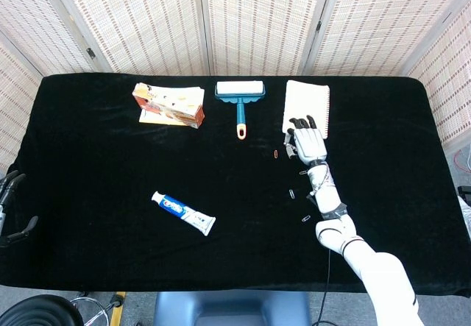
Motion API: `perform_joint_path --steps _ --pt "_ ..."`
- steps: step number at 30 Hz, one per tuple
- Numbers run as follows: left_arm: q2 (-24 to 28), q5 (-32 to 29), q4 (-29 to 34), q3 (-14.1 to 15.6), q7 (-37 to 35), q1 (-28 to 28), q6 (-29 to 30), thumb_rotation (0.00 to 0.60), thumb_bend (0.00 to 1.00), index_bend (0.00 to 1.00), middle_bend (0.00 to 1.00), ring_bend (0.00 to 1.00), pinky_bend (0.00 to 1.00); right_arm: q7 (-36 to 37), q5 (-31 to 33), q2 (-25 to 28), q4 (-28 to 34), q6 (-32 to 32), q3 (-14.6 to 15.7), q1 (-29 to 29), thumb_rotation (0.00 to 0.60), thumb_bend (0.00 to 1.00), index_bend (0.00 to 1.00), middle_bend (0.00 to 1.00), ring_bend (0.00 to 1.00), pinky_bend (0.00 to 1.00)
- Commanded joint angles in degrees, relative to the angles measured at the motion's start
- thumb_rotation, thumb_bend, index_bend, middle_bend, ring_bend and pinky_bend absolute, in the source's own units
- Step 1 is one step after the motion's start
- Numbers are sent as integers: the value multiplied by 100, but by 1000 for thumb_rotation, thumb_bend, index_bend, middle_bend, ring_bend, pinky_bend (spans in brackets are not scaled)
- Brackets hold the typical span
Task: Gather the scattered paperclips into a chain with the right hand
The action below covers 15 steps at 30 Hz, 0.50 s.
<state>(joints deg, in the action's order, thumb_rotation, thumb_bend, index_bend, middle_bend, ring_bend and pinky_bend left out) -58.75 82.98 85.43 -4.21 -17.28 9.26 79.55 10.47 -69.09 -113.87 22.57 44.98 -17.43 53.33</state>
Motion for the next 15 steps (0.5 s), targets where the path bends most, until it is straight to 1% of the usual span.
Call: perform_joint_path --steps 1,4,6,11,15 --pt "0 6 3 -1 -3 2 0 600 406 0 64 69 76 213 -19 120 250 72 -71 0 600 631 980 191 136 0" --pt "0 32 15 9 1 -1 9 600 406 0 64 69 76 332 20 248 550 44 -163 25 600 631 980 191 136 0" --pt "2 40 22 11 5 -6 19 600 406 0 64 69 76 315 7 253 628 116 -183 43 600 631 980 191 135 0" --pt "16 48 23 4 -28 -33 72 600 406 0 63 69 76 403 -34 114 709 213 -207 109 600 635 980 191 136 0" --pt "30 49 11 5 -75 -47 83 600 406 0 64 69 76 441 -85 -36 604 244 -189 173 600 635 980 191 136 0"
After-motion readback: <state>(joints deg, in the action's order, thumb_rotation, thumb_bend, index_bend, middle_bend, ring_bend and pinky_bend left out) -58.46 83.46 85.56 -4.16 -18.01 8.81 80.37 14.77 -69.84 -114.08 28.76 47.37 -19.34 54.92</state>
